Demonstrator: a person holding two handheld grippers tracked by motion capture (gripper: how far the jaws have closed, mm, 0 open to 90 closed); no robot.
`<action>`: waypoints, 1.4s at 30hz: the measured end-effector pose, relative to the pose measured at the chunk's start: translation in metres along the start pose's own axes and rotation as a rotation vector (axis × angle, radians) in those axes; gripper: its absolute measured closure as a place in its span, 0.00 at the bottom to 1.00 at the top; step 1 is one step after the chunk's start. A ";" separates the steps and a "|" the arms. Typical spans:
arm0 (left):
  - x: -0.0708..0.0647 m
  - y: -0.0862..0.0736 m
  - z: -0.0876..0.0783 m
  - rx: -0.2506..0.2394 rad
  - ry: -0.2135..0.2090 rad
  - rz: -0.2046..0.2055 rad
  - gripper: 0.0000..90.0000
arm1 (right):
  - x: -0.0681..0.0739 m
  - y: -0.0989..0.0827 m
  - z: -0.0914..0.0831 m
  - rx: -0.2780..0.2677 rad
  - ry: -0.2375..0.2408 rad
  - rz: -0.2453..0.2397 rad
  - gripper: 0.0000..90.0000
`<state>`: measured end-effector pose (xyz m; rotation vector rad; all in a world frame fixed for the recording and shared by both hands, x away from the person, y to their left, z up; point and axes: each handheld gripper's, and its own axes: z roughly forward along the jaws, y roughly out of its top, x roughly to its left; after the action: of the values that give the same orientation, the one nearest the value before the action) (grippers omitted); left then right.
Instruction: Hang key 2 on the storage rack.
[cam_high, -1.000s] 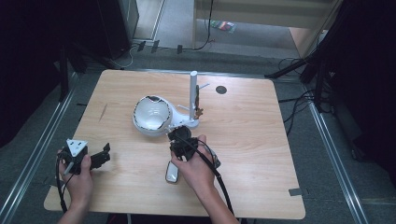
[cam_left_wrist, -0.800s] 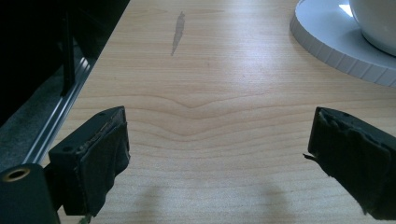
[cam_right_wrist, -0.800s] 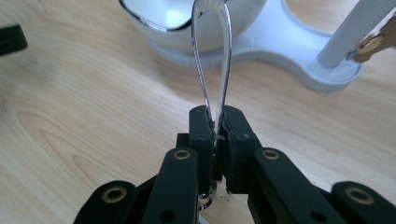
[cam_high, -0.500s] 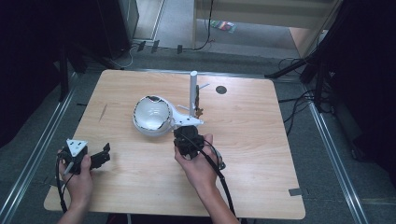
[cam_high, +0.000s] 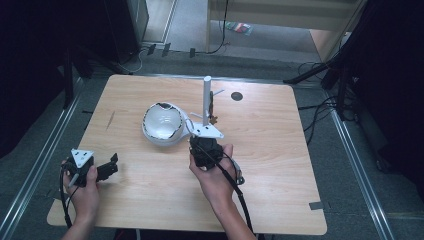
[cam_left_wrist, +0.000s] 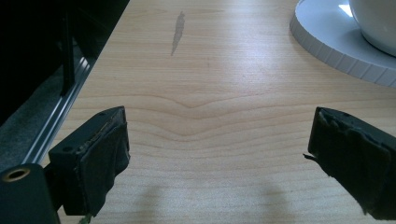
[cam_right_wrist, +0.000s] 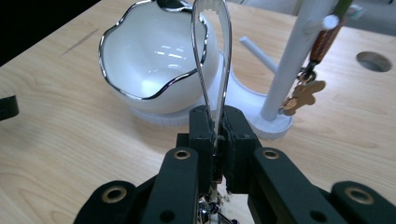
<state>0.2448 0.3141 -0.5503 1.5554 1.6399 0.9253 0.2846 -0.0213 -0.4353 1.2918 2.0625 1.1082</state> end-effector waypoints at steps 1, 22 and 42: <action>0.000 0.000 0.000 0.002 -0.001 0.000 0.06 | -0.001 0.000 -0.001 -0.012 -0.004 0.000 0.94; 0.000 0.000 -0.001 0.007 -0.003 0.001 0.06 | -0.008 0.005 -0.023 -0.221 -0.095 0.010 0.94; 0.000 0.000 0.000 0.001 -0.008 -0.002 0.06 | -0.017 0.016 -0.036 -0.314 -0.145 0.025 0.94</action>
<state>0.2444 0.3141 -0.5501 1.5556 1.6367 0.9158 0.2746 -0.0463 -0.4022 1.2044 1.6920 1.2521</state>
